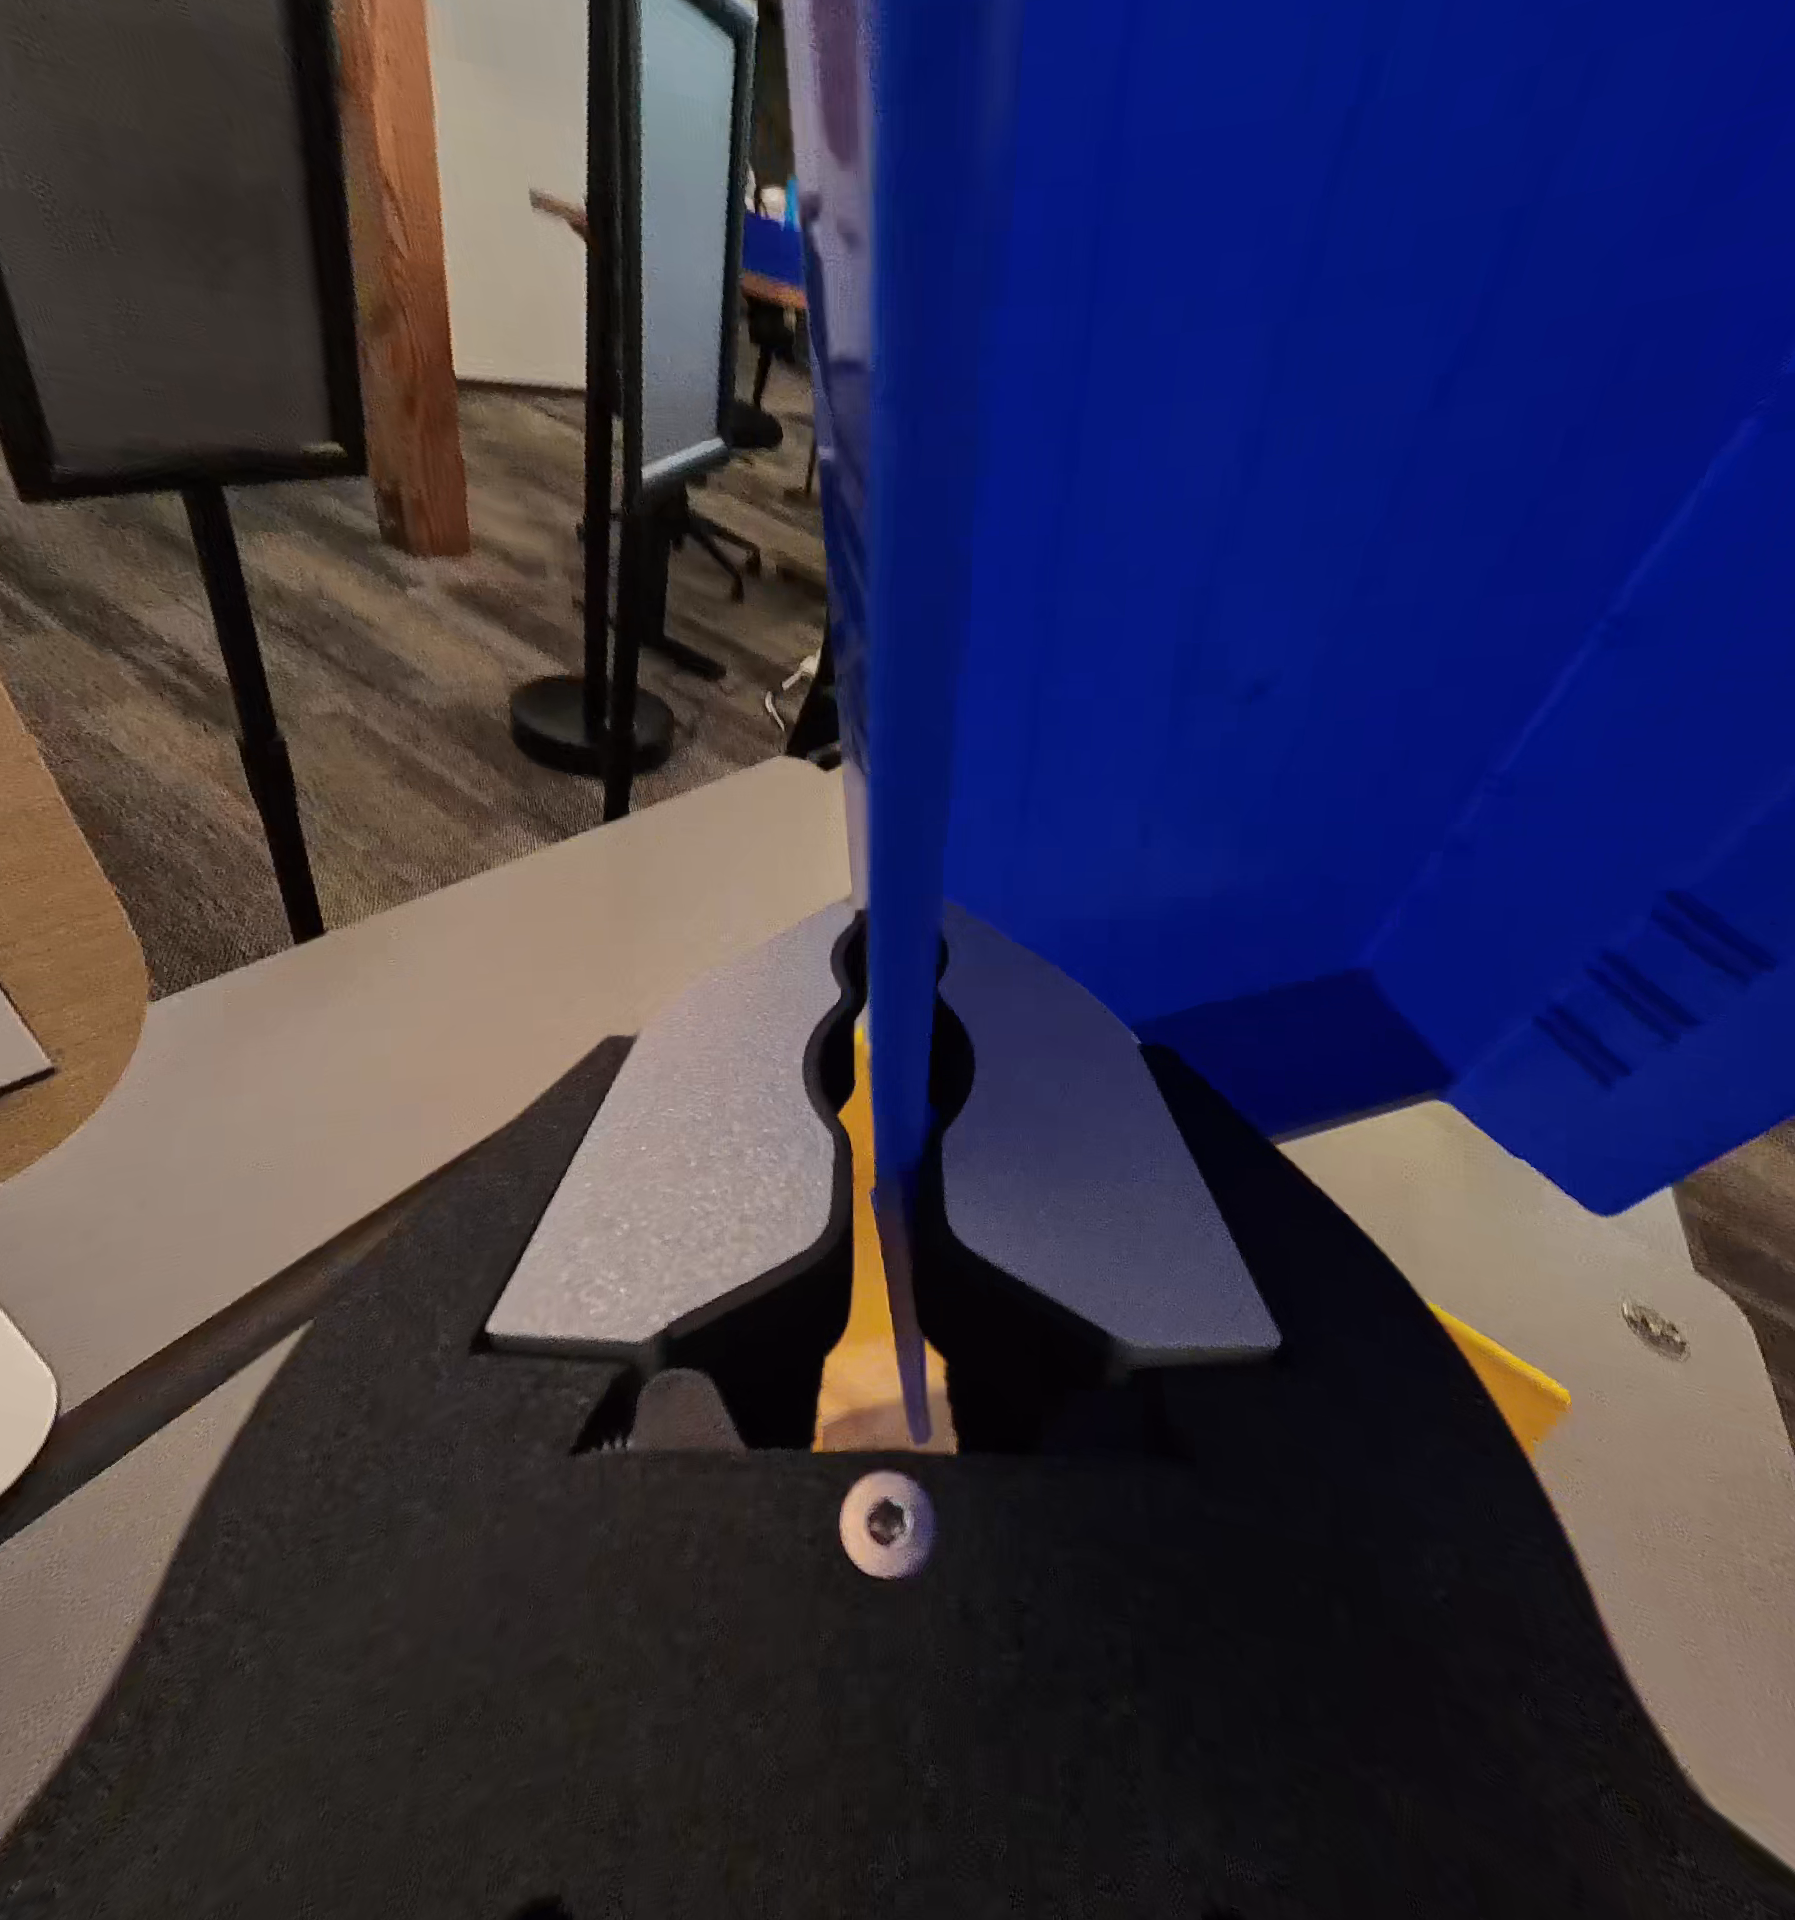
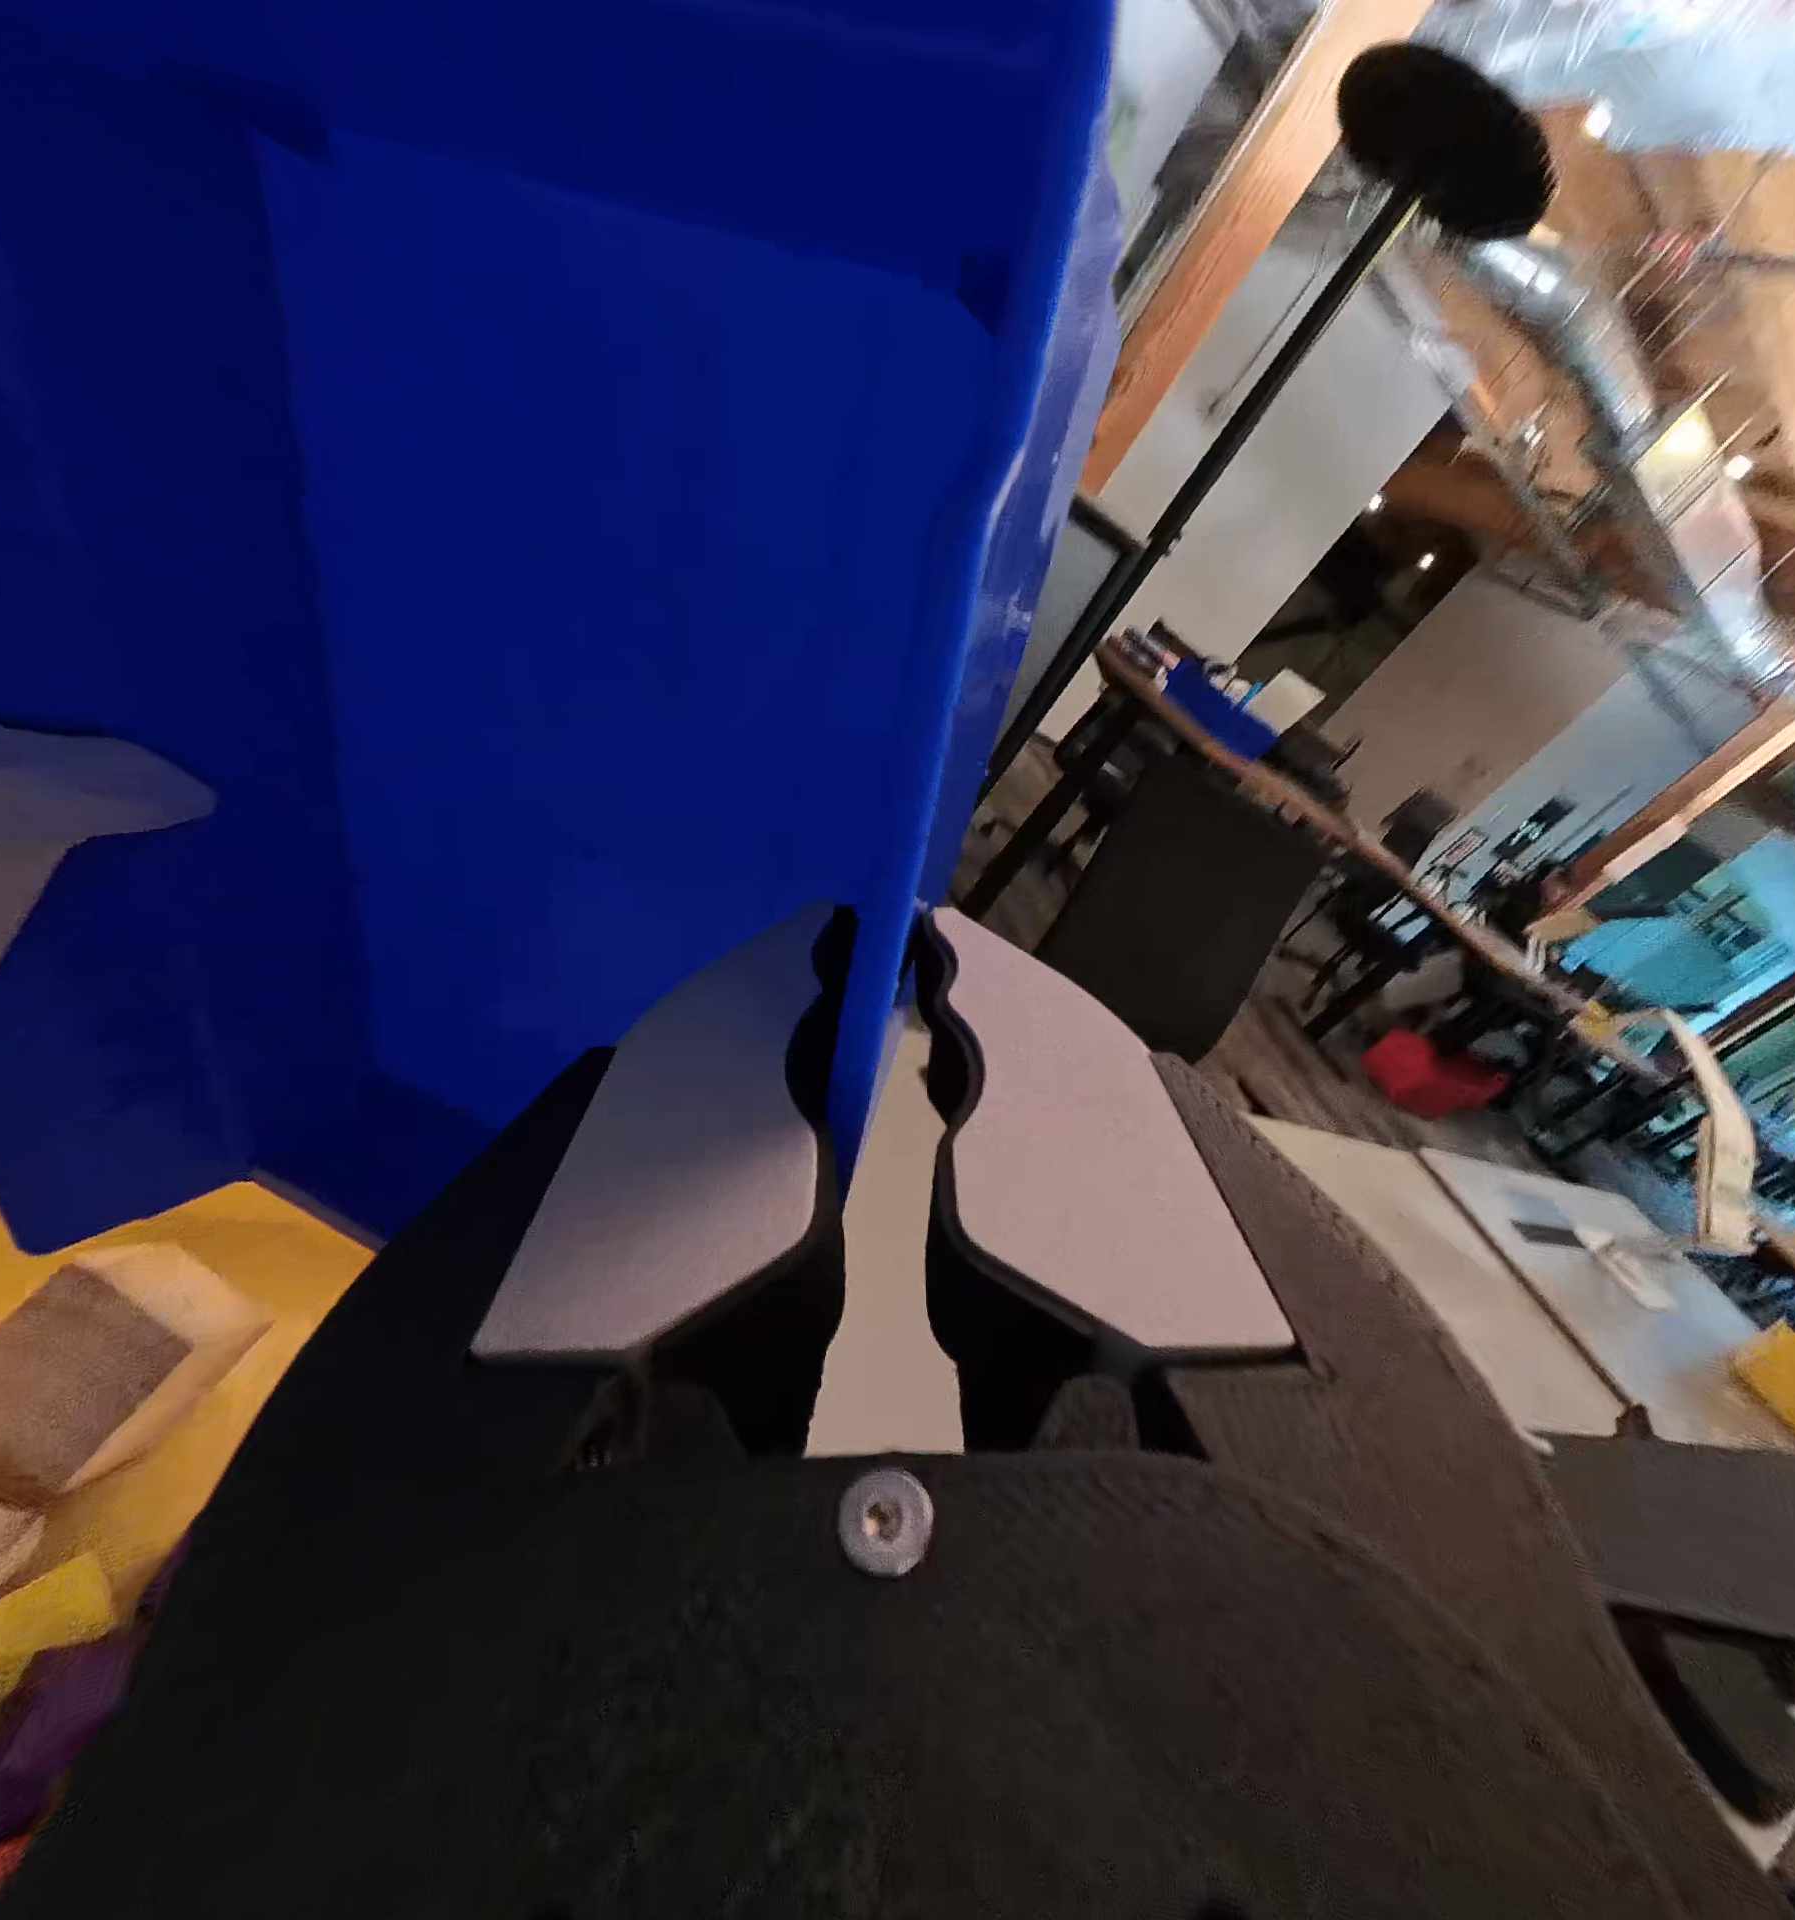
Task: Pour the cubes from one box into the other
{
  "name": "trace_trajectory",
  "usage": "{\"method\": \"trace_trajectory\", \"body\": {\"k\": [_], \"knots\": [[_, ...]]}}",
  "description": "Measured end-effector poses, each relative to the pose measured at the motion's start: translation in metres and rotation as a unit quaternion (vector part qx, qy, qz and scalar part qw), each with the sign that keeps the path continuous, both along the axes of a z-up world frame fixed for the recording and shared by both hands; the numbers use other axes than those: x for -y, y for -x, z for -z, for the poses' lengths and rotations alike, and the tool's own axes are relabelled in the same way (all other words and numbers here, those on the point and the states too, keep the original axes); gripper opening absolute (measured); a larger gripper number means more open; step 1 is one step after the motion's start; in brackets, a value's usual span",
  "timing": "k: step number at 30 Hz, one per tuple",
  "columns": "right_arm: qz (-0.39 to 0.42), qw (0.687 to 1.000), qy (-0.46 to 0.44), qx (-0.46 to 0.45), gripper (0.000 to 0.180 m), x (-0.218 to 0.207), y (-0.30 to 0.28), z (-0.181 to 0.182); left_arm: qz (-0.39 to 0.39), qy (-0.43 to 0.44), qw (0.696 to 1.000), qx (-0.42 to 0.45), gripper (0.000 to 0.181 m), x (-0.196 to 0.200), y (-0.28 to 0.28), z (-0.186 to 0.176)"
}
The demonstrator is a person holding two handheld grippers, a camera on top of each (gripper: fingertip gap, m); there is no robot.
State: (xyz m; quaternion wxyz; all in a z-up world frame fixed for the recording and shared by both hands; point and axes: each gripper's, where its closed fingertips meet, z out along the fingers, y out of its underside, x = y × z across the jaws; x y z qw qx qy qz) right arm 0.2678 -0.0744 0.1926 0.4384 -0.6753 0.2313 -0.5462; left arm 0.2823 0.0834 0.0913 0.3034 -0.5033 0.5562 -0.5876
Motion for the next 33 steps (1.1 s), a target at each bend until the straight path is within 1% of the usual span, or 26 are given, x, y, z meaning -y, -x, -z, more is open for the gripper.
{"method": "trace_trajectory", "body": {"k": [2, 4, 7, 10, 18, 26, 28, 30, 31, 33], "knots": [[-0.001, 1.0, 0.002, 0.011, 0.012, 0.002, 0.004, -0.005, 0.008, -0.018, 1.0, 0.01, 0.007, 0.004, 0.002, -0.002], [-0.007, 1.0, 0.001, 0.03, 0.012, 0.002, 0.01, -0.012, -0.001, -0.029, 0.999, 0.032, 0.007, 0.003, 0.007, -0.009], [-0.011, 1.0, -0.01, 0.025, 0.011, 0.001, 0.011, -0.014, -0.011, -0.015, 0.999, 0.027, 0.008, 0.0, 0.014, -0.016], [-0.018, 0.999, -0.018, 0.021, 0.011, -0.001, 0.013, -0.017, -0.021, -0.027, 0.999, 0.016, 0.009, -0.004, 0.021, -0.022], [-0.063, 0.995, -0.078, -0.02, 0.01, -0.014, 0.017, -0.018, -0.06, -0.14, 0.988, -0.012, 0.01, -0.027, 0.05, -0.037], [-0.079, 0.993, -0.083, -0.028, 0.01, -0.031, 0.028, -0.026, -0.065, -0.107, 0.992, -0.026, 0.011, -0.038, 0.069, -0.042], [-0.071, 0.994, -0.077, -0.039, 0.006, -0.029, 0.022, -0.031, -0.042, -0.097, 0.994, -0.036, 0.017, -0.03, 0.073, -0.043], [-0.083, 0.99, -0.084, -0.078, 0.004, -0.025, 0.005, -0.043, 0.007, -0.084, 0.995, -0.051, 0.027, -0.009, 0.076, -0.043], [-0.091, 0.986, -0.087, -0.106, 0.005, -0.022, -0.009, -0.05, 0.044, -0.074, 0.995, -0.051, 0.034, 0.006, 0.077, -0.045], [-0.08, 0.977, -0.068, -0.187, 0.005, -0.009, -0.039, -0.054, 0.133, -0.017, 0.99, -0.05, 0.052, 0.044, 0.086, -0.051]]}}
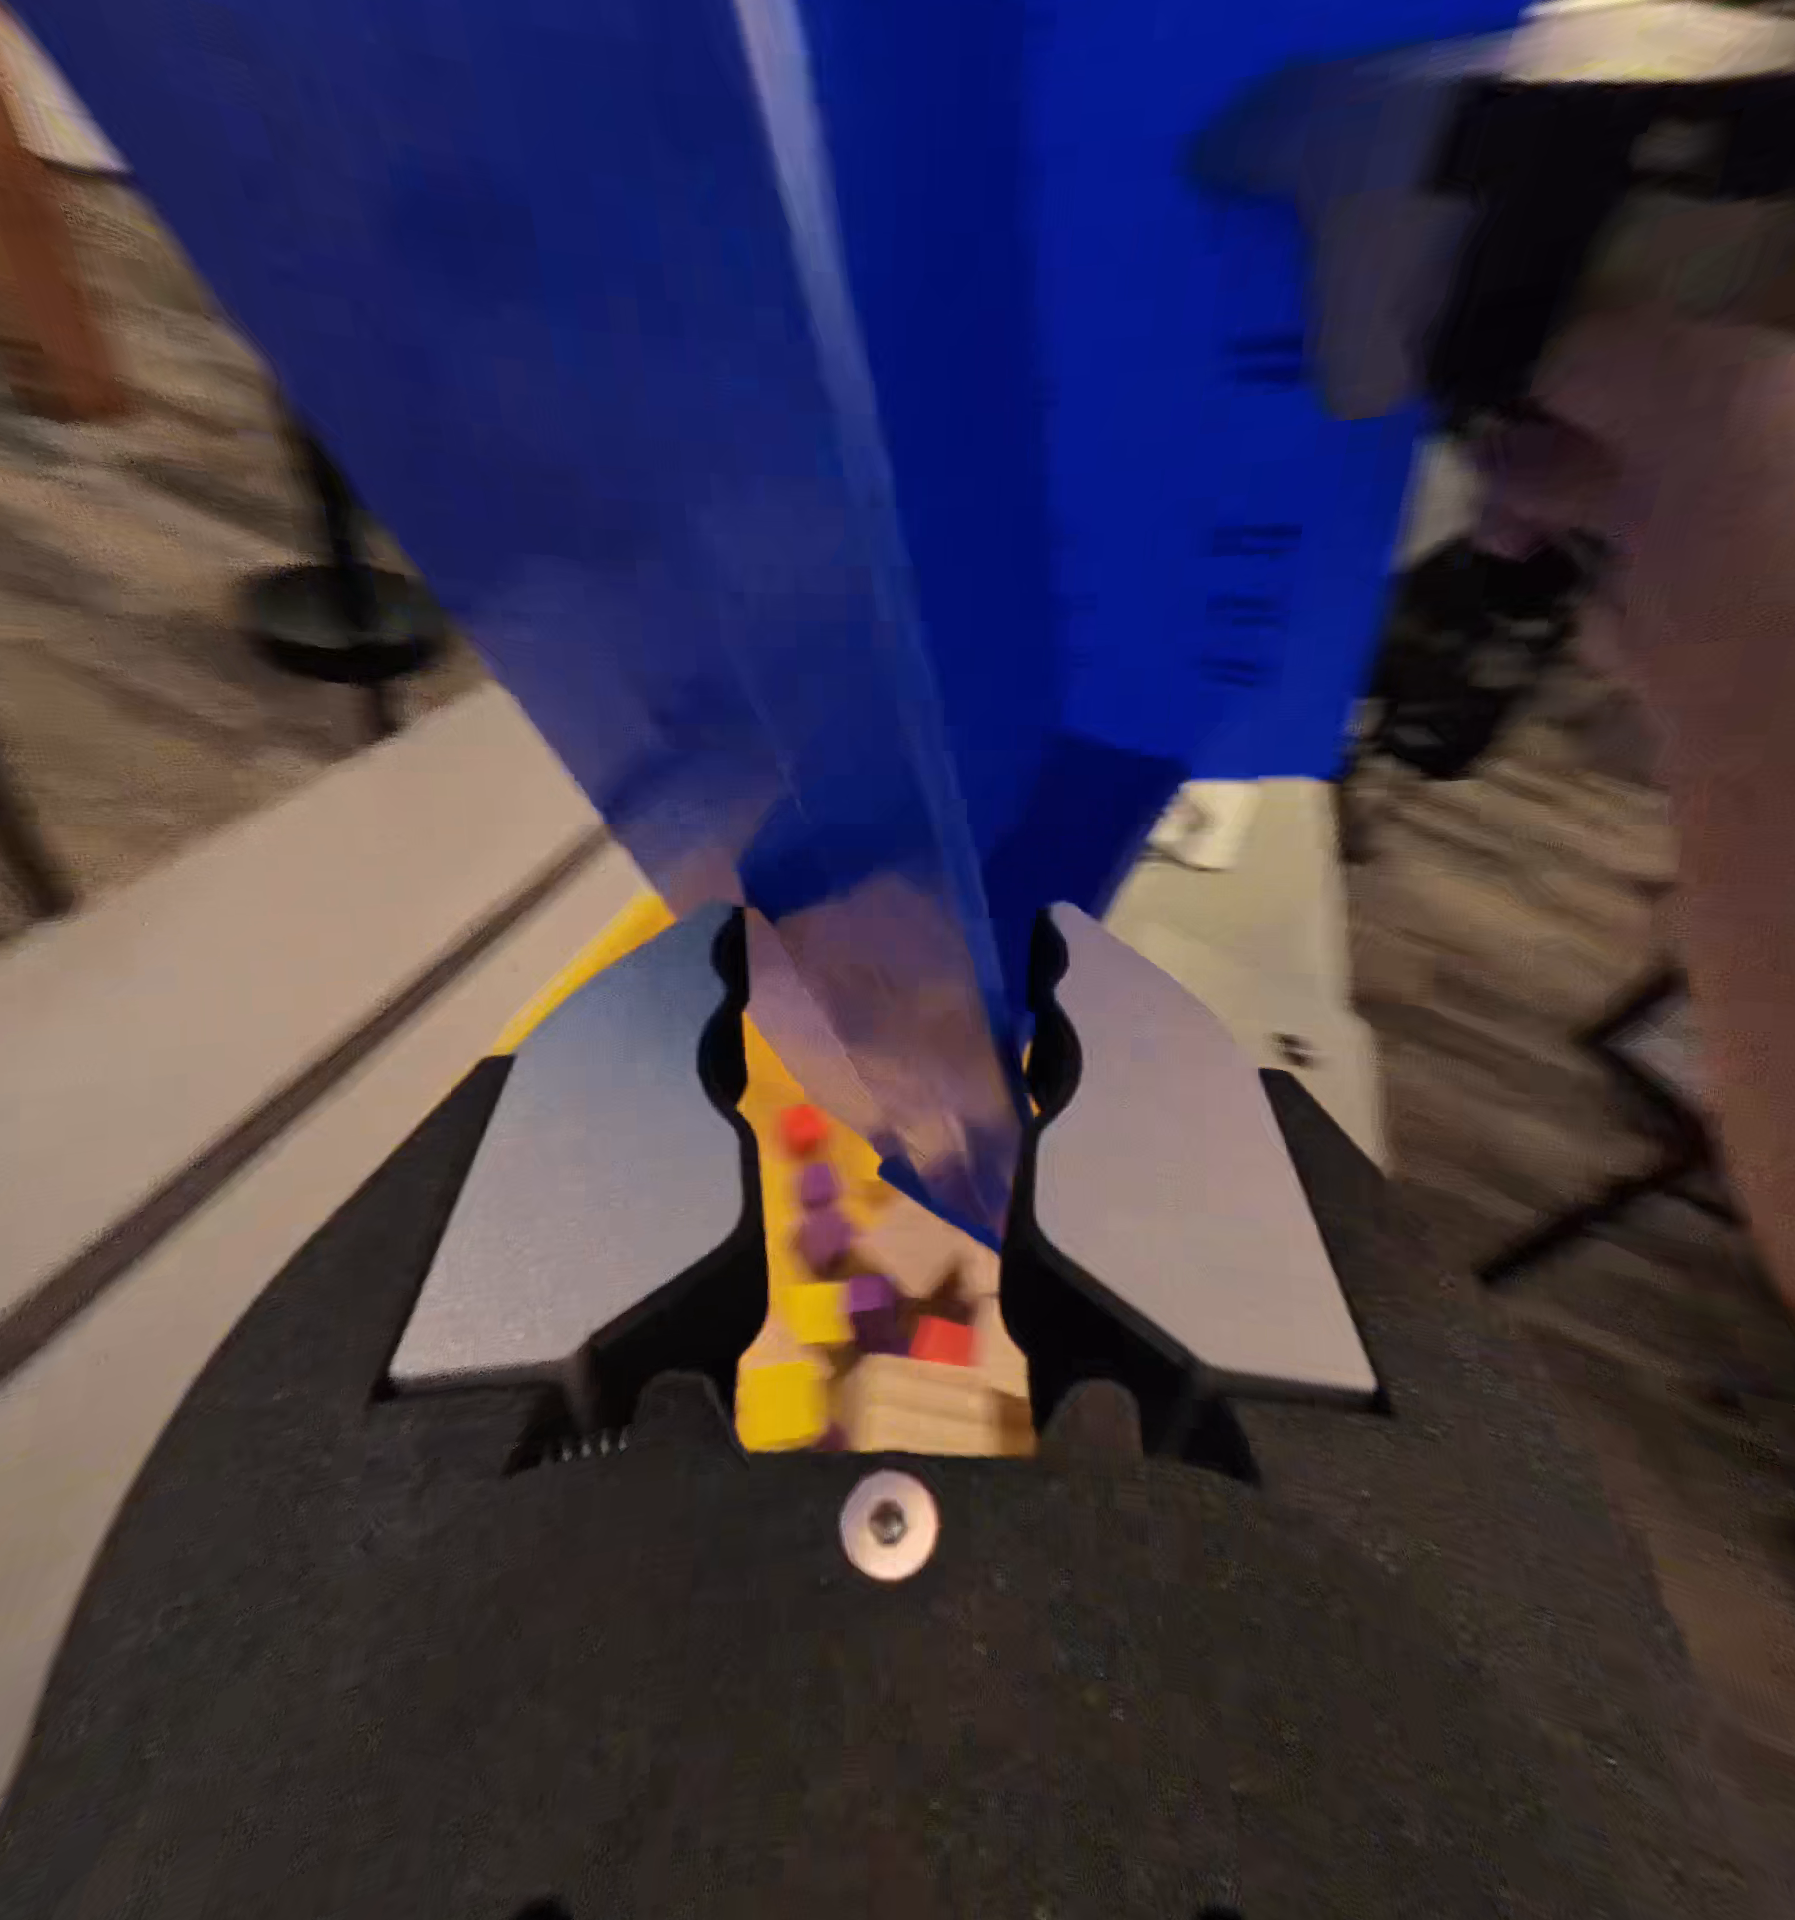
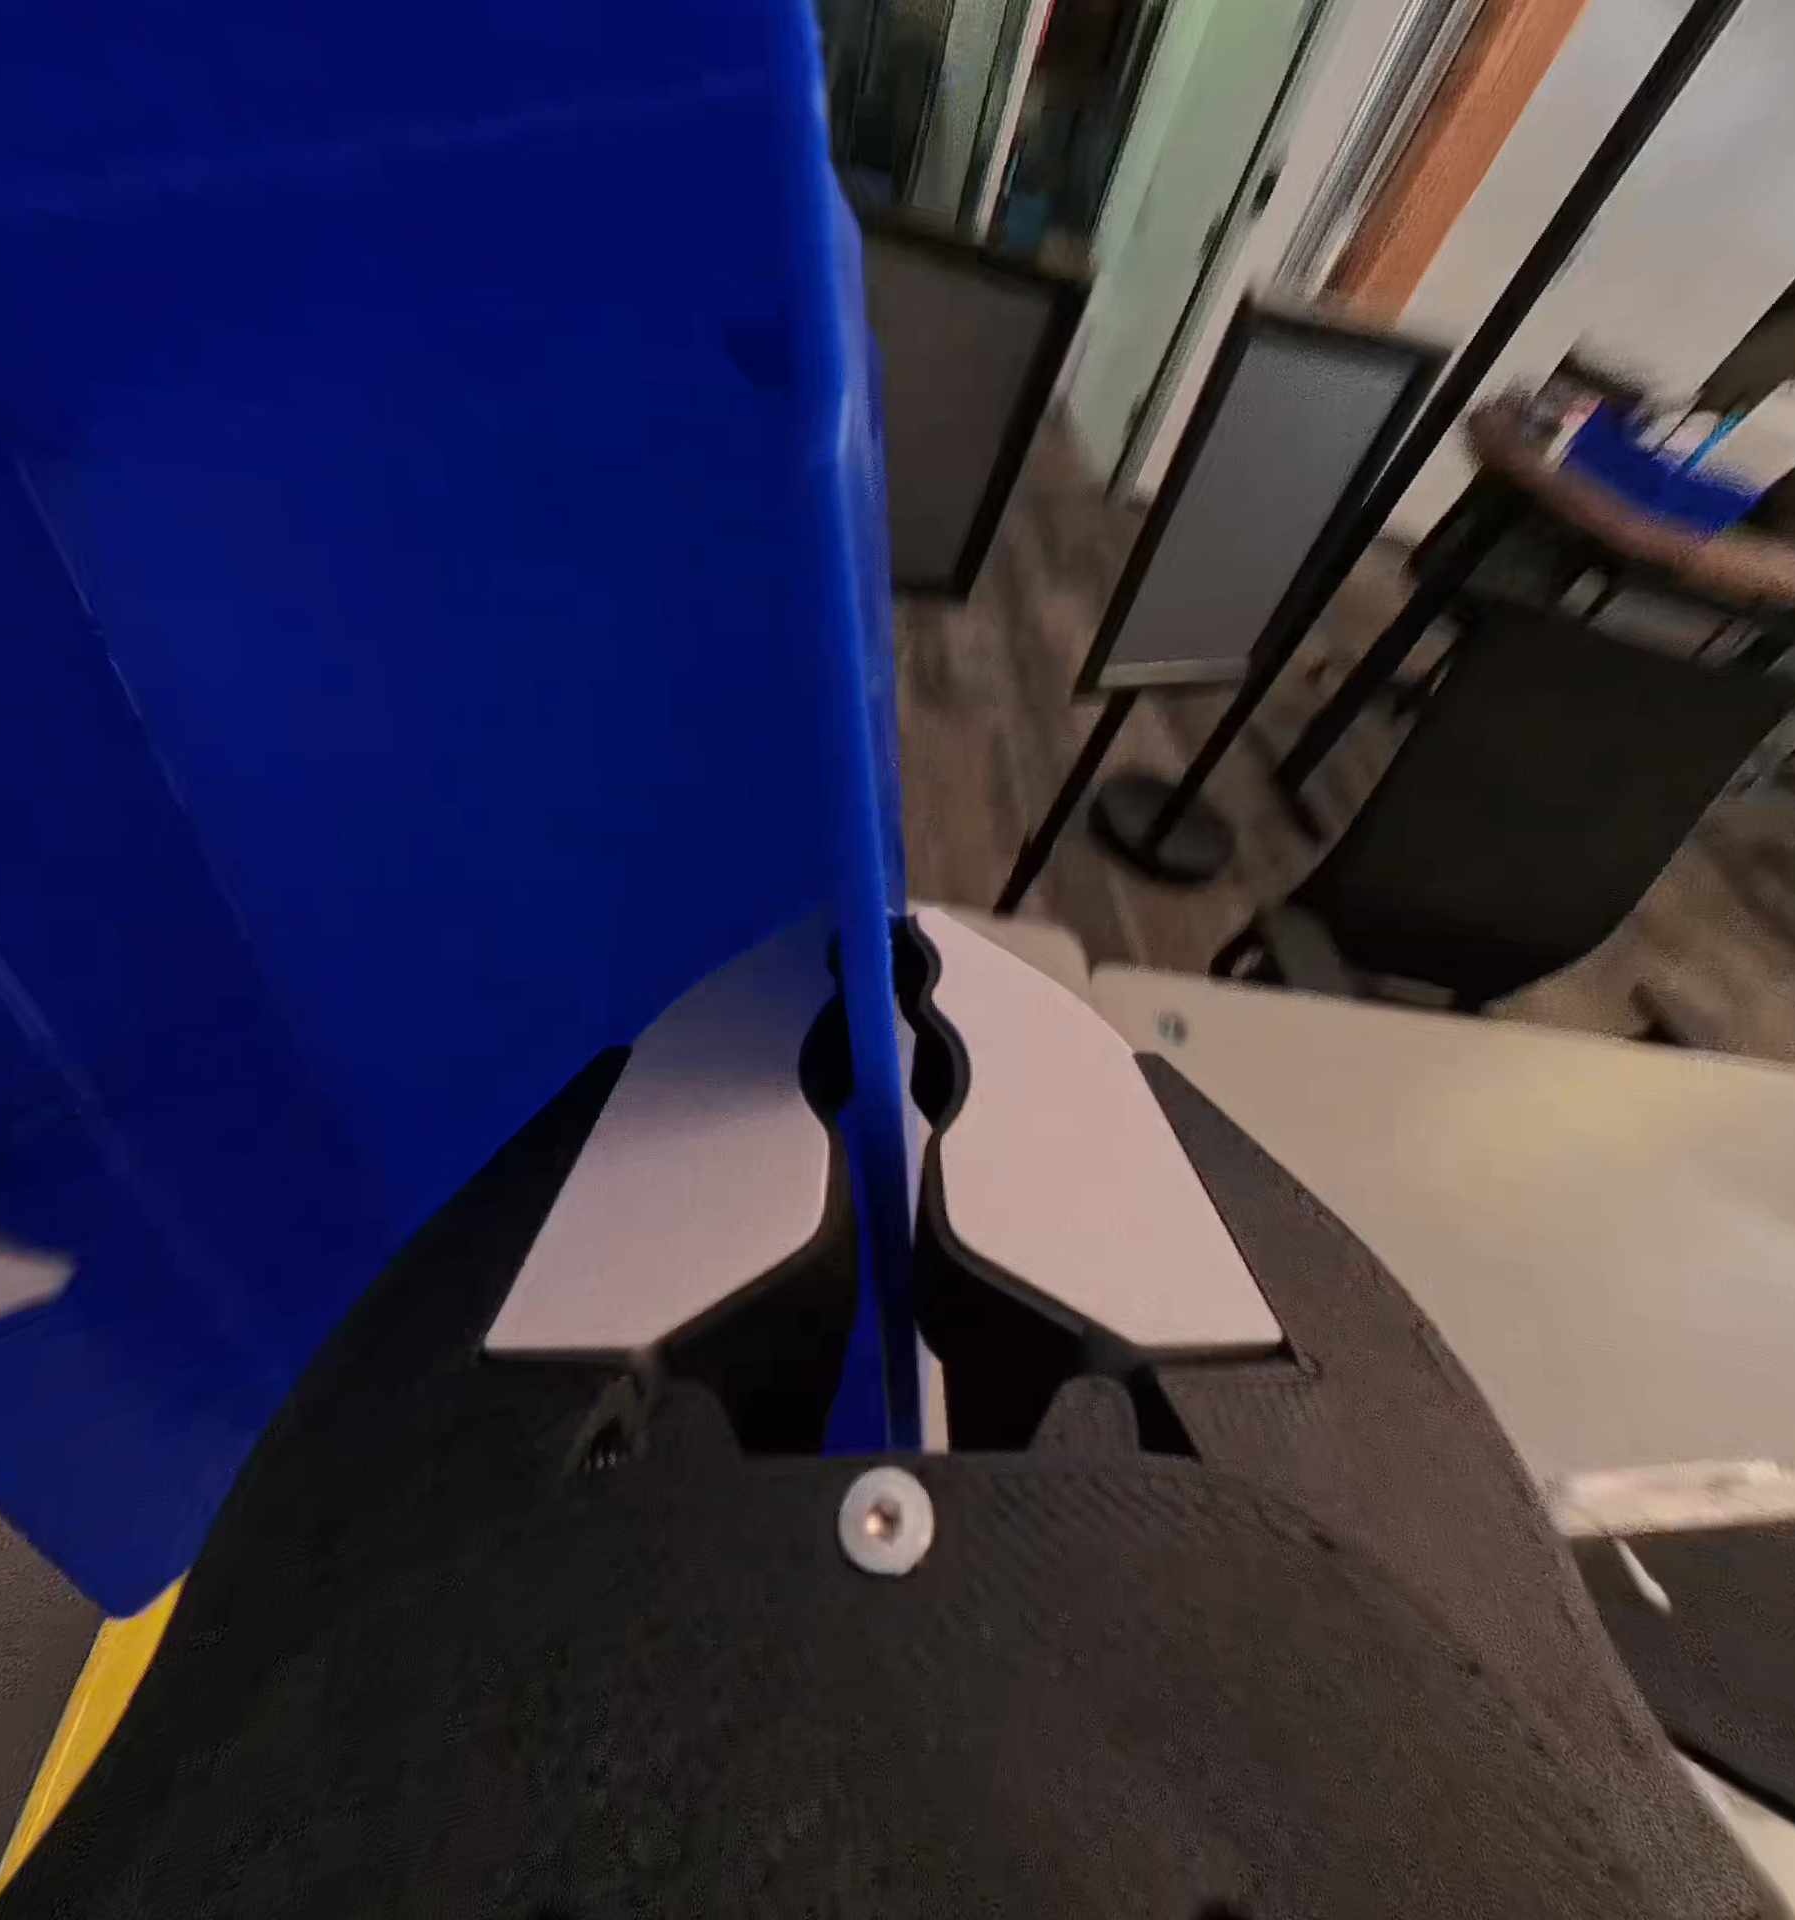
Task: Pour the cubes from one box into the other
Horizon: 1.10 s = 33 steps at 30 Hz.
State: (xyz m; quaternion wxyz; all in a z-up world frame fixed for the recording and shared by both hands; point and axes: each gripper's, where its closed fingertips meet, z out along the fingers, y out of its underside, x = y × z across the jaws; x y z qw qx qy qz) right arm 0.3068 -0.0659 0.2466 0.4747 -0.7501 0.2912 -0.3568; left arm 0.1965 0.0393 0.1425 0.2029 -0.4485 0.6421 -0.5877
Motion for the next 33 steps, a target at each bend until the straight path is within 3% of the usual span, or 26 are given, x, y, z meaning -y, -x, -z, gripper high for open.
{"method": "trace_trajectory", "body": {"k": [2, 5, 8, 12, 14, 17, 23, 24, 26, 33], "knots": [[0.023, 0.995, 0.063, -0.072, 0.006, 0.024, -0.021, 0.005, 0.043, 0.025, 0.999, -0.019, 0.053, 0.018, 0.014, 0.002], [0.09, 0.978, 0.156, -0.109, 0.007, 0.08, -0.039, 0.014, -0.016, 0.018, 1.0, -0.013, 0.054, -0.005, 0.019, 0.022], [0.134, 0.956, 0.219, -0.144, 0.008, 0.136, -0.048, 0.033, -0.081, 0.001, 0.992, -0.099, 0.059, -0.038, 0.011, 0.084], [0.185, 0.927, 0.261, -0.194, 0.008, 0.197, -0.056, 0.07, -0.043, 0.075, 0.971, -0.221, 0.053, -0.023, 0.01, 0.151], [0.186, 0.919, 0.265, -0.225, 0.008, 0.215, -0.056, 0.094, -0.066, 0.02, 0.971, -0.227, 0.047, -0.024, 0.007, 0.171], [0.173, 0.915, 0.259, -0.255, 0.008, 0.228, -0.057, 0.124, -0.127, -0.093, 0.96, -0.232, 0.054, -0.043, 0.003, 0.186], [0.168, 0.91, 0.257, -0.276, 0.008, 0.239, -0.064, 0.159, -0.121, -0.14, 0.916, -0.356, 0.072, -0.037, 0.011, 0.223], [0.167, 0.91, 0.257, -0.279, 0.008, 0.238, -0.064, 0.163, -0.109, -0.13, 0.914, -0.369, 0.068, -0.032, 0.01, 0.224], [0.16, 0.91, 0.255, -0.285, 0.008, 0.234, -0.066, 0.172, -0.077, -0.128, 0.911, -0.383, 0.043, -0.021, 0.011, 0.222], [0.158, 0.897, 0.26, -0.32, 0.008, 0.222, -0.066, 0.199, -0.081, -0.211, 0.866, -0.447, 0.02, -0.041, 0.007, 0.226]]}}
